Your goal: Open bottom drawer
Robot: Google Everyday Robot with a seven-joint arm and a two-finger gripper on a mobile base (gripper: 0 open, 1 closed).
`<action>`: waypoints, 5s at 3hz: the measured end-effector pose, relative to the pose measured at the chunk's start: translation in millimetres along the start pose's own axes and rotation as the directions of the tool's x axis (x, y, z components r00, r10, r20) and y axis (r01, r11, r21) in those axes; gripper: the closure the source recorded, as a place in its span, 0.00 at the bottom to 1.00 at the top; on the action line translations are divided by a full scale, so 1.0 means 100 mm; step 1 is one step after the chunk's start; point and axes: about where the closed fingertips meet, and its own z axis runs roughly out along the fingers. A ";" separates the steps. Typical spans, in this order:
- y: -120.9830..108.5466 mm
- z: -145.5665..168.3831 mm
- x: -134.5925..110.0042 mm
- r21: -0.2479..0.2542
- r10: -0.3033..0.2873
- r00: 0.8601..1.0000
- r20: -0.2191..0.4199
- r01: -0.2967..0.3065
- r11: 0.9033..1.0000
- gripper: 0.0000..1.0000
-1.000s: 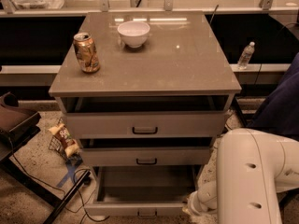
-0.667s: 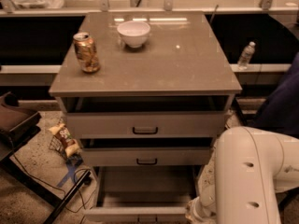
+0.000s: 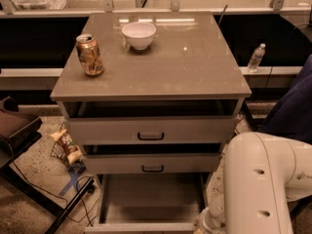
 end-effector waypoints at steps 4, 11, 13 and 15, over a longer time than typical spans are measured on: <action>0.04 0.03 -0.01 -0.008 -0.001 1.000 0.001 0.001 1.000 0.10; -0.28 -0.77 -0.49 0.147 -0.246 0.968 0.038 0.239 0.960 0.83; -0.42 -0.86 -0.20 0.188 -0.186 0.981 0.048 0.174 0.967 1.00; -0.57 0.01 -0.50 0.127 -0.184 0.977 0.105 0.170 0.977 1.00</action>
Offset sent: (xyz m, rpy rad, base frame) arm -0.0006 0.0005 -0.0005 0.0006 0.0013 0.0004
